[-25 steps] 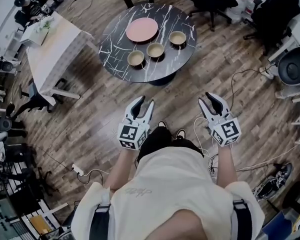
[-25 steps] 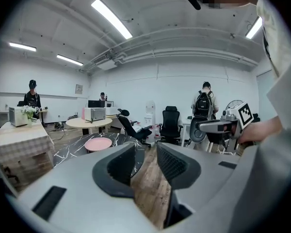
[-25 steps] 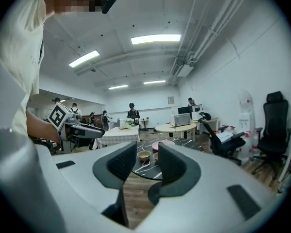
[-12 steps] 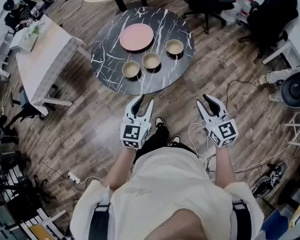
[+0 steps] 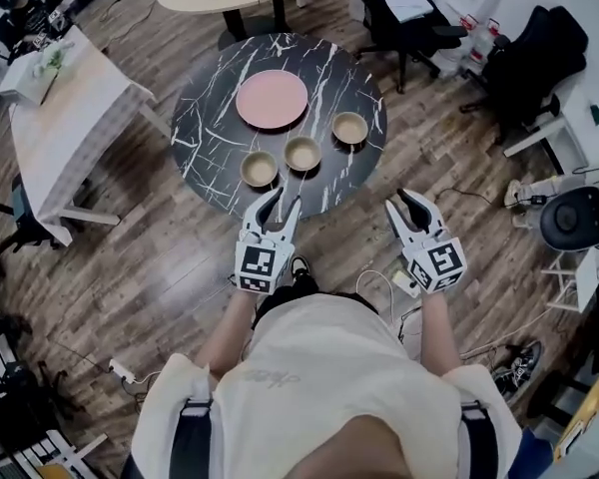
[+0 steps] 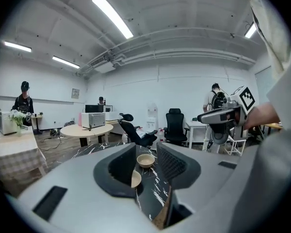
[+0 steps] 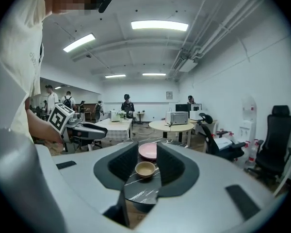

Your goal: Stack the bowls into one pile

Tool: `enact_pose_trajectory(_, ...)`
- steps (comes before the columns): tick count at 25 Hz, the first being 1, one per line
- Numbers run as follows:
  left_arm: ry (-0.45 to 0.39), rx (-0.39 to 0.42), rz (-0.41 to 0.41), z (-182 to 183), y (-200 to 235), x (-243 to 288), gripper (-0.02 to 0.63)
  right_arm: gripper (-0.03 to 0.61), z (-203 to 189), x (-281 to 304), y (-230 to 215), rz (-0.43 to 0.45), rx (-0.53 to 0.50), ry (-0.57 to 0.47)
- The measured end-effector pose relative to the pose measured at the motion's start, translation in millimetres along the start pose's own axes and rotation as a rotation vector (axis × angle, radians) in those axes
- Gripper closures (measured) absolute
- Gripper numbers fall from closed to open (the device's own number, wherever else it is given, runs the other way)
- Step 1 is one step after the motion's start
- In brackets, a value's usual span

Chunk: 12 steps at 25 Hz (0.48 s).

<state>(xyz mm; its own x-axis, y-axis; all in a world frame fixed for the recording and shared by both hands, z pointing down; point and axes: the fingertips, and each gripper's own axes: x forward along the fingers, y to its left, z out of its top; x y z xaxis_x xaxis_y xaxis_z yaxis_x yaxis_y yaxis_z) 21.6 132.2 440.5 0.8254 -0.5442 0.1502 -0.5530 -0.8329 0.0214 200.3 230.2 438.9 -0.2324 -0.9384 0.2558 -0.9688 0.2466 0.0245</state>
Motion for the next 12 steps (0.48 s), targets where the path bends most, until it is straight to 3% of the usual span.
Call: enact_pose_trajectory(12, 0.015, -0.050, -0.013, -13.8, 44.5, 25.3, 0.476, 0.460, -2.9, 58.6, -4.2, 0.001, -0.004, 0.053)
